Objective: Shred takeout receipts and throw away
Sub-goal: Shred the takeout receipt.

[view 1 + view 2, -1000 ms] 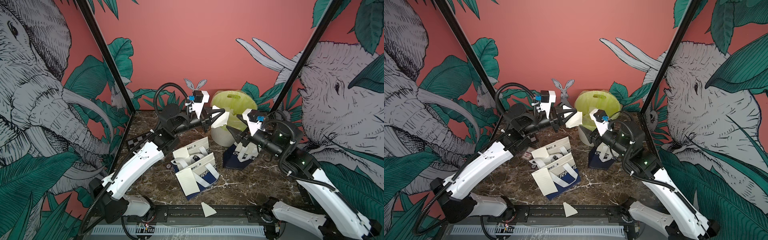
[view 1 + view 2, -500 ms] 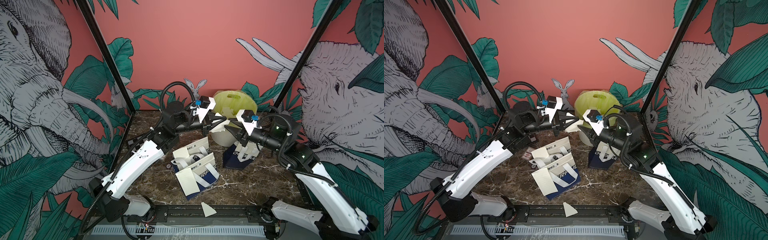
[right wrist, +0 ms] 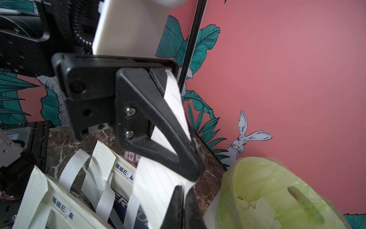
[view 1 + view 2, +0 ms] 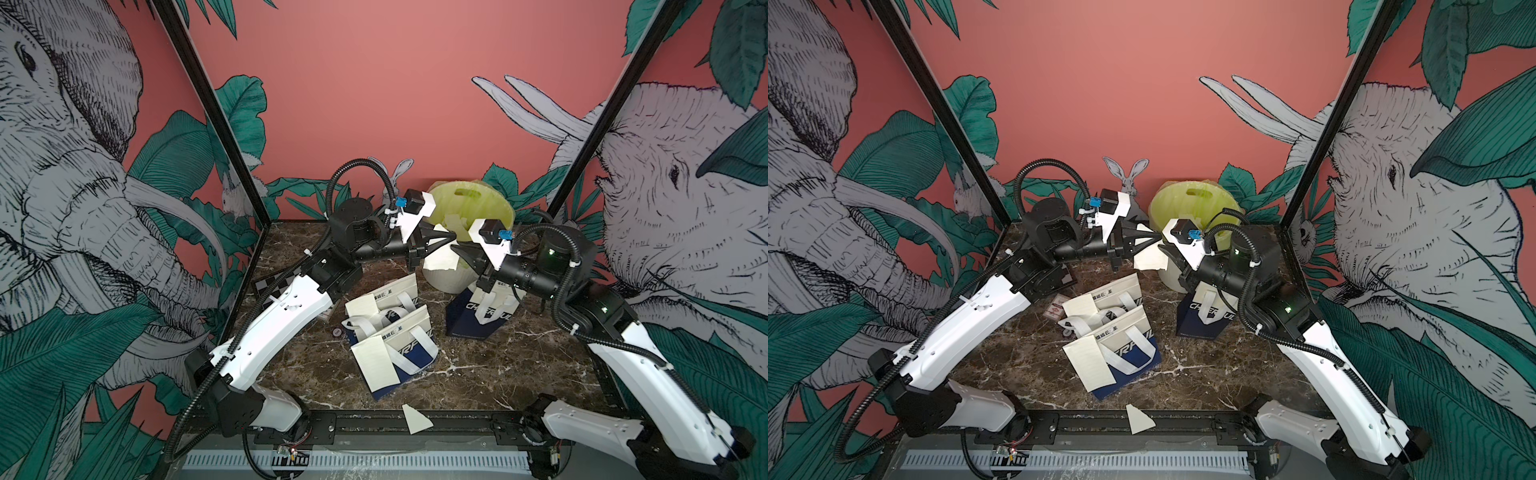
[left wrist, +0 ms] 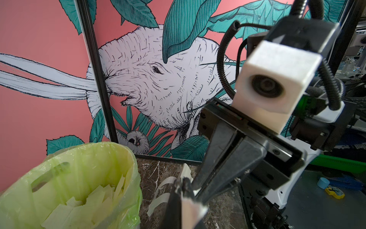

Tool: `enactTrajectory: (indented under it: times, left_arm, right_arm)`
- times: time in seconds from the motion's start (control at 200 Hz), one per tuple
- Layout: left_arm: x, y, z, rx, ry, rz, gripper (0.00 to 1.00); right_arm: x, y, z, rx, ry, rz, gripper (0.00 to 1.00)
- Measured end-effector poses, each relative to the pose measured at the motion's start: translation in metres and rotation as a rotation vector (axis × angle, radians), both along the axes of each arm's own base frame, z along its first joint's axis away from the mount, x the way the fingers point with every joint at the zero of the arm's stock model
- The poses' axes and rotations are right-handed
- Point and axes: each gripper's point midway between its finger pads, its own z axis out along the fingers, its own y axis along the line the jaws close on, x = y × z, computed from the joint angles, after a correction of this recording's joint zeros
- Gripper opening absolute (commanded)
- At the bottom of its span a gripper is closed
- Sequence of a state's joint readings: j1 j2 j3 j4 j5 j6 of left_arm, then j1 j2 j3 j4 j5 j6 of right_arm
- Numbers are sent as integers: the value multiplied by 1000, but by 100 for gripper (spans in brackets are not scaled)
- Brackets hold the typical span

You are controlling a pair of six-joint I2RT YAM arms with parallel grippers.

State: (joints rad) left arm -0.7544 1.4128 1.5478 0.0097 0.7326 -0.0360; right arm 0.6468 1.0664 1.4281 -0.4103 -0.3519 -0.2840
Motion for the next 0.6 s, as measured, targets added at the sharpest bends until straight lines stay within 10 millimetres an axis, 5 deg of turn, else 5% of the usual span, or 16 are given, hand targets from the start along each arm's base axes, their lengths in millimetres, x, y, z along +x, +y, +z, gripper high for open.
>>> enactTrajectory:
  times: [0.27,0.6]
  left_arm:
    - [24,-12,-1,37,109,84,0]
    - [121,-37,-39,79,319,295,0]
  right_arm:
    - [12,-9,-3,-65,-102,-90,0]
    - [6,-7,-44,-169,-179,-94,0]
